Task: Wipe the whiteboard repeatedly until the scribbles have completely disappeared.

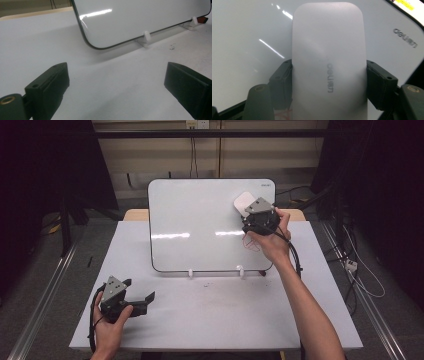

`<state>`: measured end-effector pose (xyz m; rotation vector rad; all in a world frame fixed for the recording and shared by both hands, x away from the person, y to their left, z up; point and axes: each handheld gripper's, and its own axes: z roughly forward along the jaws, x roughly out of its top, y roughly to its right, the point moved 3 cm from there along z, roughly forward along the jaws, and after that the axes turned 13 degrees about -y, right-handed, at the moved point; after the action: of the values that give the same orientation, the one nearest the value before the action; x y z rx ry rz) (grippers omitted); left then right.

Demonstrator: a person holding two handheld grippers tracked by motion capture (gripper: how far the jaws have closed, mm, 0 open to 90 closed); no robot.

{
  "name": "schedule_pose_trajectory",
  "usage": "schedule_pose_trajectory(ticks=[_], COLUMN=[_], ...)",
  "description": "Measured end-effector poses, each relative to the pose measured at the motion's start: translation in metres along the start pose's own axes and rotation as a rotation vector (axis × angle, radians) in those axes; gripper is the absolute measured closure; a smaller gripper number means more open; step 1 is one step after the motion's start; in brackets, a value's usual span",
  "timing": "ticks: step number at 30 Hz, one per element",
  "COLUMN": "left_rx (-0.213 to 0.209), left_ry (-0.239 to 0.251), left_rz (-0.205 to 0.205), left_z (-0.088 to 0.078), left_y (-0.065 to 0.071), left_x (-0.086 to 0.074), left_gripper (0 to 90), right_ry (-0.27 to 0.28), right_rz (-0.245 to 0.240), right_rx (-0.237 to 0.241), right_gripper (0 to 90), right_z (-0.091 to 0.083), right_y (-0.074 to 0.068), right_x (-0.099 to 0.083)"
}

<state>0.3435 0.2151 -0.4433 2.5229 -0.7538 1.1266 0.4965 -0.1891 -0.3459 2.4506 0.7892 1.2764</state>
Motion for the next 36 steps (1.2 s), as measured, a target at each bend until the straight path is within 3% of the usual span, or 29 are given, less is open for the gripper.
schedule_pose_trajectory(ticks=[13,20,30,36], left_rx=[0.0,-0.003,-0.003,-0.008], left_ry=[-0.003,-0.01,-0.008,0.001], left_rz=[0.002,0.013,0.007,0.01], left_z=[0.0,0.002,0.002,0.0], left_y=[0.001,0.003,0.001,0.002], left_x=[0.0,0.0,0.0,0.0], left_gripper=[5.8,5.8,5.8,5.8], right_ry=[0.019,0.024,0.022,0.016], right_rz=[-0.09,-0.124,-0.134,-0.108], right_rx=[0.038,0.042,0.052,0.04], right_gripper=[31.1,31.1,31.1,31.2], right_z=[0.001,0.0,0.0,0.0], right_y=[-0.046,-0.064,-0.058,-0.043], right_x=[-0.001,-0.002,-0.001,-0.001])
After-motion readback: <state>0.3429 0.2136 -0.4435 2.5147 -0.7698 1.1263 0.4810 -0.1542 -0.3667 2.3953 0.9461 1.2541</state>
